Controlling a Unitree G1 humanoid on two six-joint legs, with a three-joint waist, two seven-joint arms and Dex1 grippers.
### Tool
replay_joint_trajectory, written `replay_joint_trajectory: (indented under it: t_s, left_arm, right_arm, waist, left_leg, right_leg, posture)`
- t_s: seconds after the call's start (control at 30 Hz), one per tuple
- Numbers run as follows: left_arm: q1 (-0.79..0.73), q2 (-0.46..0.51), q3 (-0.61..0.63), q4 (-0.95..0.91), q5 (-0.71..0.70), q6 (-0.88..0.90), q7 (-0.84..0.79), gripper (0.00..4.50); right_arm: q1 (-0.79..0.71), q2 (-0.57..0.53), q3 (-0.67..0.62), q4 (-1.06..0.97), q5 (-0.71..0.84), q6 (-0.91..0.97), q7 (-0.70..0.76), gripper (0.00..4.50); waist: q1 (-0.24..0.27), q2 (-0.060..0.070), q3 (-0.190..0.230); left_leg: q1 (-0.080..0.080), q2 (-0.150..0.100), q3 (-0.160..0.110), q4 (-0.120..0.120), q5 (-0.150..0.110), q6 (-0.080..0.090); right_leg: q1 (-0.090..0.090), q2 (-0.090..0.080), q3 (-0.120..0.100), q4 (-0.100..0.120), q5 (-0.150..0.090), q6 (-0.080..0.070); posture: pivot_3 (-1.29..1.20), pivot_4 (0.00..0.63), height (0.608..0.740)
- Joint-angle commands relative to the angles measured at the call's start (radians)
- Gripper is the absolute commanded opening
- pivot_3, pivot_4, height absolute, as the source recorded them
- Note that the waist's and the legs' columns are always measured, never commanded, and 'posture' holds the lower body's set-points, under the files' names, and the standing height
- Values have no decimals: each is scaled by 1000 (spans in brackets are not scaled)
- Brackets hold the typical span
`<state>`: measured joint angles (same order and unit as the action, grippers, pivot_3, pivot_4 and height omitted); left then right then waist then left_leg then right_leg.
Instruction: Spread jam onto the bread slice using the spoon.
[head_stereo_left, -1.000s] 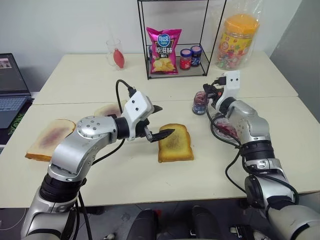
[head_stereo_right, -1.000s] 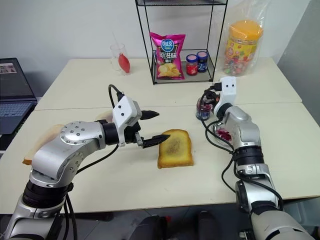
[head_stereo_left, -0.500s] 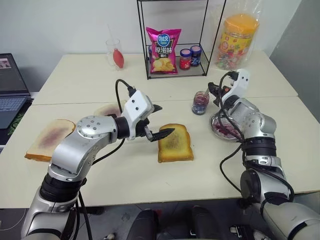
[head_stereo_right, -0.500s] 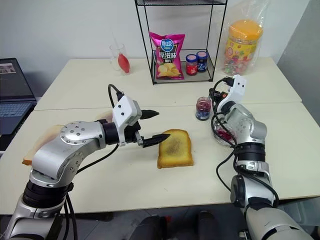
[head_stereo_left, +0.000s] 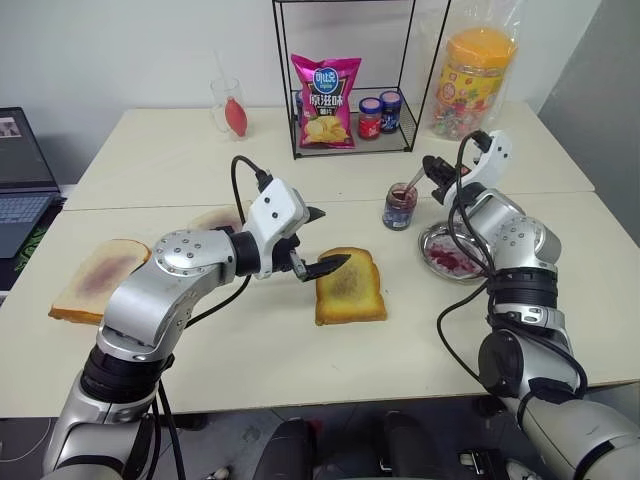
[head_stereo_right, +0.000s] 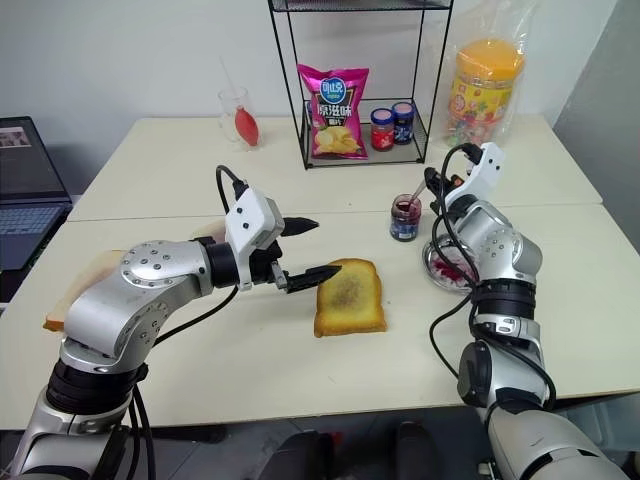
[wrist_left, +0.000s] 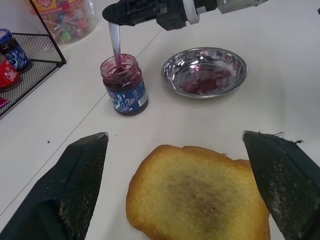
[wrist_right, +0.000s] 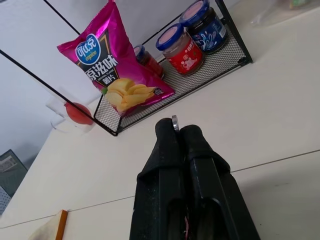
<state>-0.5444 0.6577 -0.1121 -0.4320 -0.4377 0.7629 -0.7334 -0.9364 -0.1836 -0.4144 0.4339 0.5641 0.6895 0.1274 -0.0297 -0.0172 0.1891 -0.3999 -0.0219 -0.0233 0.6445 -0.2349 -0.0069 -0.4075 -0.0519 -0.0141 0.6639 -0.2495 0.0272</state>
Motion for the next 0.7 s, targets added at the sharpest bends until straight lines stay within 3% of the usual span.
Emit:
replay_joint_trajectory:
  t_s: [0.03,0.7]
  left_arm:
    - [-11,1,15,-18,1,-12,-2,4500]
    - [-26,5,11,-14,2,-8,-9,4500]
  right_arm:
    - [-44,-10,-20,-42,36,-6,-4,27]
    - [-18,-63,52,-63,-22,-56,45,27]
  waist:
    - [0,0,0]
    - [0,0,0]
  left_leg:
    - [0,0,0,0,0,0]
    - [0,0,0,0,0,0]
  right_leg:
    - [0,0,0,0,0,0]
    - [0,0,0,0,0,0]
  posture:
    - [0,150,740]
    - [0,150,740]
